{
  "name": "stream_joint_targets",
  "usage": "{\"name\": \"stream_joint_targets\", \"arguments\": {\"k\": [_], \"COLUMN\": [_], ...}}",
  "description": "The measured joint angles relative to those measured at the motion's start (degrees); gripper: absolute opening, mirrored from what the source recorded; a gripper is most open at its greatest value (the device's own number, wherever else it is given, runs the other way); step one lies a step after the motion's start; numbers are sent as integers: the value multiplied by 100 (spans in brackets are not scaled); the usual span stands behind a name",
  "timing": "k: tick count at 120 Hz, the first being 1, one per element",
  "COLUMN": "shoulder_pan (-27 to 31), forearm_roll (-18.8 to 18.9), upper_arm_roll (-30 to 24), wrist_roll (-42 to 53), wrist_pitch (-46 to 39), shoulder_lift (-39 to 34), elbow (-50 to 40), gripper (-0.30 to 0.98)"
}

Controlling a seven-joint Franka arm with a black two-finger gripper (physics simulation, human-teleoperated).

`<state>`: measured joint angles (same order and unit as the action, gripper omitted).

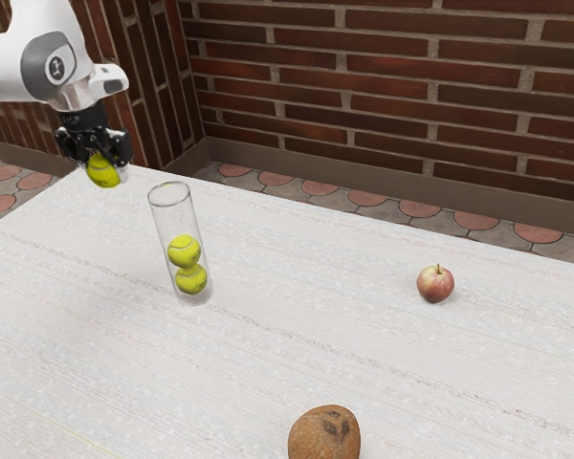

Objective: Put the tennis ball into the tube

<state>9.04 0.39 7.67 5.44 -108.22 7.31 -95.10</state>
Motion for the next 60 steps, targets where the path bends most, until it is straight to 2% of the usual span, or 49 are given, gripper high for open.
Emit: {"name": "stream_joint_targets", "arguments": {"k": [30, 60], "shoulder_pan": [-185, -203], "forearm_roll": [212, 214], "upper_arm_roll": [-743, -806], "wrist_roll": [-565, -1044], "wrist_pitch": [839, 1103], "shoulder_lift": [268, 950], "elbow": [868, 1354], "gripper": [34, 35]}}
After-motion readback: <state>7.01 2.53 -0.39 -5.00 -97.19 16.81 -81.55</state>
